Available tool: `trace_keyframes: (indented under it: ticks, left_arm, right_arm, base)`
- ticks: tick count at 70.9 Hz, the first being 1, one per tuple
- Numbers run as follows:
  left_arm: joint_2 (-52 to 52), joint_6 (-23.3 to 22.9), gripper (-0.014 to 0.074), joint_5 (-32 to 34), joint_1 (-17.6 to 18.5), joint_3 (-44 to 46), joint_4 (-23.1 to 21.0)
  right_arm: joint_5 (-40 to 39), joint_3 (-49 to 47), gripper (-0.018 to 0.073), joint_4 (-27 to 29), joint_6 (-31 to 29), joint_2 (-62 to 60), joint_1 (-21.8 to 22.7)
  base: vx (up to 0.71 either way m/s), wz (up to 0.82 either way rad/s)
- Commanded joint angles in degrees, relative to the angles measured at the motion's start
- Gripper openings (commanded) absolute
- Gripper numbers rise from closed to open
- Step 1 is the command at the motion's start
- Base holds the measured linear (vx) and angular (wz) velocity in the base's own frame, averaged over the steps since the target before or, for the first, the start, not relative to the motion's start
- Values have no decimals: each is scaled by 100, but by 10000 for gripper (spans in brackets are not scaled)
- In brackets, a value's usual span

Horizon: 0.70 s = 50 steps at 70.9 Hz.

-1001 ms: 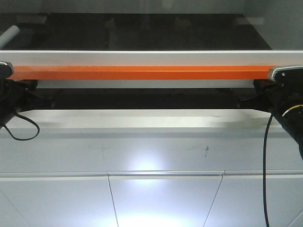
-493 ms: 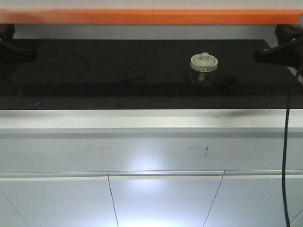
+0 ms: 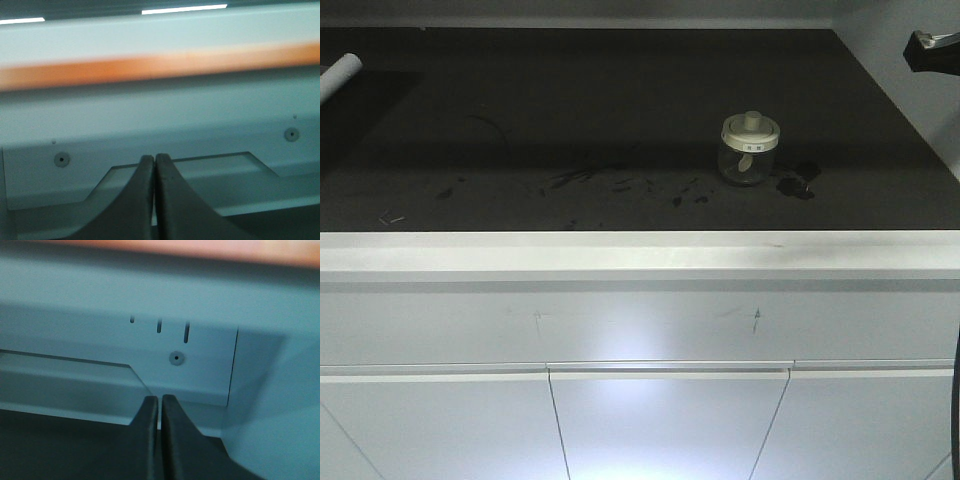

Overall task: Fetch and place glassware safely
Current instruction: 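Release the bar and bring the right gripper toward the glass jar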

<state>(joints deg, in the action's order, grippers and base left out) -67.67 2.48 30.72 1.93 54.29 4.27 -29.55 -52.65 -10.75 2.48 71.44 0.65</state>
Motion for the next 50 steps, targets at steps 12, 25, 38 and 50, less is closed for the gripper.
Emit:
trace_keyframes:
  ticks: [12,25,38,50]
  left_arm:
    - [568,-9,-7,-683,7,175,-83]
    - [1030,-9,-7,-1513,7,-46,-83]
    - [1674,-9,-7,-1508,7,-1017,63]
    - [2335,-9,-7,-1508,7,-1992,65]
  right_arm:
    - [-257,-89,-1,-190,534,-288,20]
    - [-253,383,-1,-421,842,-527,20]
    - [-326,979,-1,-632,862,-788,20]
    - [-335,1382,-1,-644,904,-1008,20]
  base:
    - [0,0]
    - [0,0]
    - [0,0]
    - [0,0]
